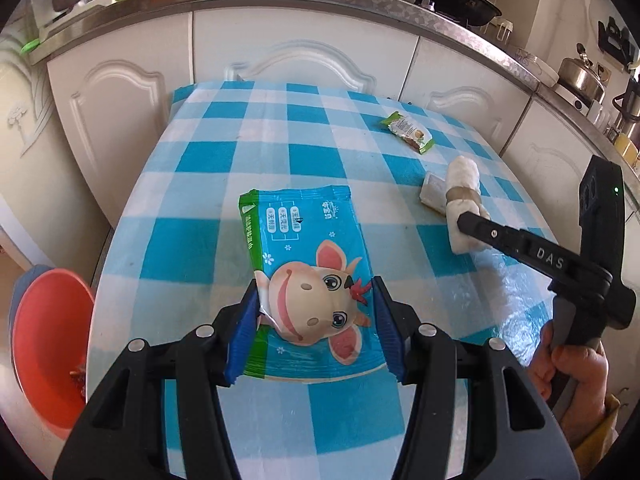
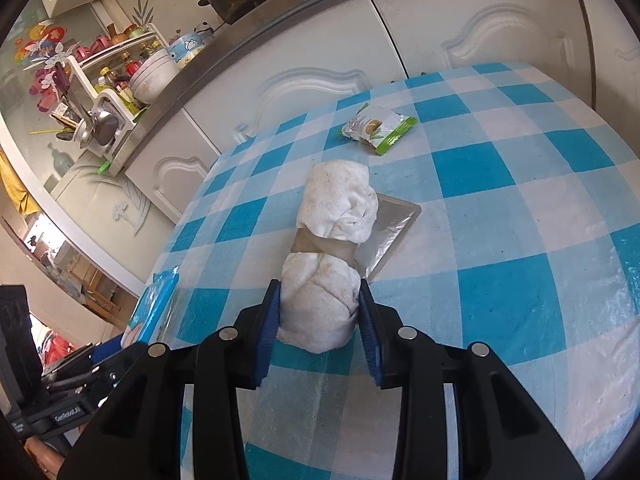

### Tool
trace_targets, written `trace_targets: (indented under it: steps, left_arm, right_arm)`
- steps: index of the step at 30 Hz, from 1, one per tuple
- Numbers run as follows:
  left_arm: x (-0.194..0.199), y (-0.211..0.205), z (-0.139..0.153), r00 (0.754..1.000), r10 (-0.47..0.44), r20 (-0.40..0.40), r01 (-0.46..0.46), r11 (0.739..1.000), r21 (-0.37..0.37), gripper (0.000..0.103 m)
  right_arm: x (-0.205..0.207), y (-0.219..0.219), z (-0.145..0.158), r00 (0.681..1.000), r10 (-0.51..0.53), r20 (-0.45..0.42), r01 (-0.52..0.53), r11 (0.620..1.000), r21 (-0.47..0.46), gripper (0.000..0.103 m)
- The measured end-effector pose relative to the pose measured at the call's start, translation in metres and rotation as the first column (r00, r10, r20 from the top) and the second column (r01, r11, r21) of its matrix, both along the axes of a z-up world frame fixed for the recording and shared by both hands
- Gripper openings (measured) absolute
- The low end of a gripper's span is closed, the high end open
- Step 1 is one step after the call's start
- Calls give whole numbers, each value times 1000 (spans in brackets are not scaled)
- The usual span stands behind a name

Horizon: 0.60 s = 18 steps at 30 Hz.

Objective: Collect trash
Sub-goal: 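Carry the wipes packet and towel to the red bucket and release both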

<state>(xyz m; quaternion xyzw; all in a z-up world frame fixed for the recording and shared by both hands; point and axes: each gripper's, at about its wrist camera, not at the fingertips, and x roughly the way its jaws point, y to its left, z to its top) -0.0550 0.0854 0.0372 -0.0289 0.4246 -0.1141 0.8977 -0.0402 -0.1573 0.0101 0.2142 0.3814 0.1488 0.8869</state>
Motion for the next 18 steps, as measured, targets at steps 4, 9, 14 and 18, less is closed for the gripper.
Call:
trace_targets:
  steps: [4, 9, 14, 18]
  left_arm:
    - [-21, 14, -1, 1000, 27, -8, -27, 1000, 0, 55]
    - [-39, 26, 0, 999, 49, -20, -49, 999, 8, 55]
    - [-49, 37, -2, 998, 66, -25, -66, 998, -6, 55]
    - [-51, 43, -6, 997, 67, -29, -68, 997, -27, 55]
  right_arm:
    - [-1, -1, 0, 1000, -6, -1, 6, 1000, 0, 39]
    - [-4, -4, 1, 1000, -21, 9, 21, 1000, 3, 39]
    - [-2, -4, -1, 1000, -28, -6, 28, 1000, -4, 39]
    - [-2, -6, -1, 999, -40, -6, 40, 999, -4, 39]
